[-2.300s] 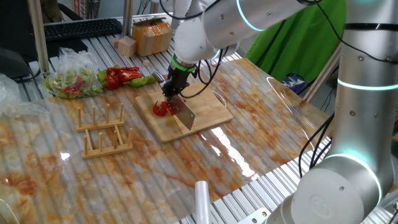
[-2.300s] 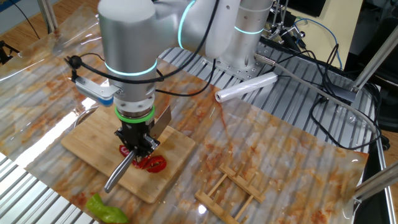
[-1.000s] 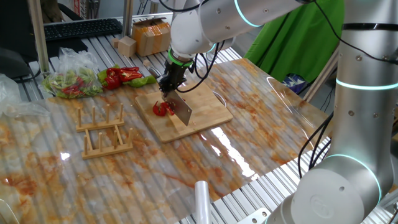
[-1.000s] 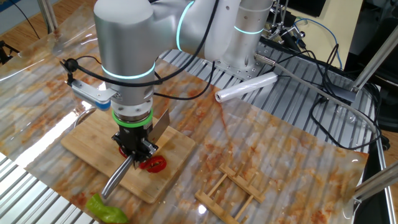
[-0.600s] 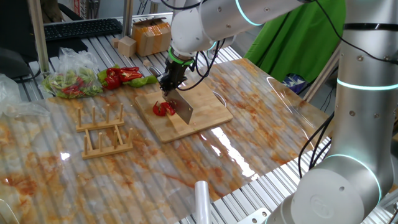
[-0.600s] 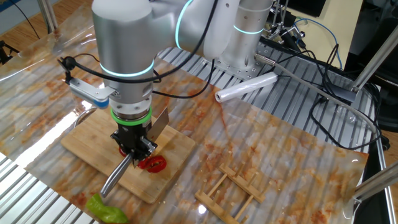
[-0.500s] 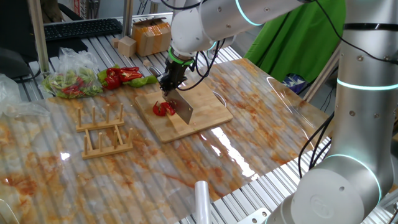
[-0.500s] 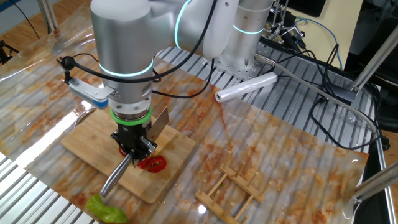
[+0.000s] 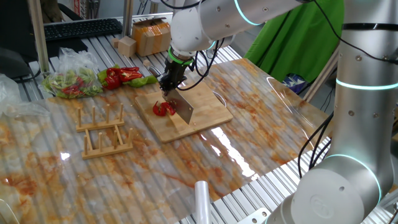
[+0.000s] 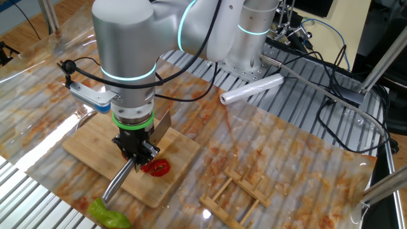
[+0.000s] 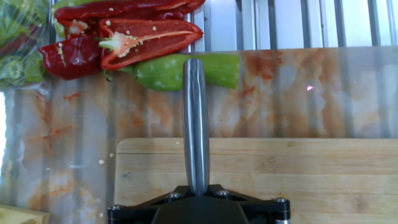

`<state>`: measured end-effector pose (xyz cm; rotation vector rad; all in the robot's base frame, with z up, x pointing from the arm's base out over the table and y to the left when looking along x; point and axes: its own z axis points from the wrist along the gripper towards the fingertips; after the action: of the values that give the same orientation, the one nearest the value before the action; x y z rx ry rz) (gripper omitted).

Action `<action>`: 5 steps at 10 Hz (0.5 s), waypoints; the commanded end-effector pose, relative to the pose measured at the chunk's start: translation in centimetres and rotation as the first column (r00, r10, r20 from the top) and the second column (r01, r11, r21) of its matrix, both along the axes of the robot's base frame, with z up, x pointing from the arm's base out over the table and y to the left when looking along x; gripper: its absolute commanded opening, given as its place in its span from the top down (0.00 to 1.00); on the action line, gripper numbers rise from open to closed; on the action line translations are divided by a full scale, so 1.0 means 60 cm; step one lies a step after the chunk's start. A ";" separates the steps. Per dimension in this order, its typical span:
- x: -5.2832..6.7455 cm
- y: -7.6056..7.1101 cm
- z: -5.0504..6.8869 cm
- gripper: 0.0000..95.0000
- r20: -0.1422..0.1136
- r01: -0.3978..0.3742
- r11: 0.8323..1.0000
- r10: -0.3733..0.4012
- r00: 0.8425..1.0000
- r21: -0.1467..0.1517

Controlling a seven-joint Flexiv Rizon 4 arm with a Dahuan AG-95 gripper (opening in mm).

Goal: Chop the chili peppers

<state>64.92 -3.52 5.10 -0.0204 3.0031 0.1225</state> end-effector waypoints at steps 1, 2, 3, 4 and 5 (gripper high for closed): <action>-0.001 0.001 -0.002 1.00 -0.001 0.005 1.000 -0.005 1.000 0.005; 0.000 0.004 -0.008 1.00 0.006 0.008 1.000 -0.008 1.000 0.008; 0.004 0.010 -0.022 1.00 0.009 0.005 1.000 -0.005 1.000 0.006; 0.010 0.016 -0.041 1.00 0.009 0.006 1.000 -0.006 1.000 0.008; 0.011 0.018 -0.049 1.00 0.001 0.006 1.000 -0.006 1.000 0.009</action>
<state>65.23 -2.75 3.60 -0.0087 3.0017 0.1263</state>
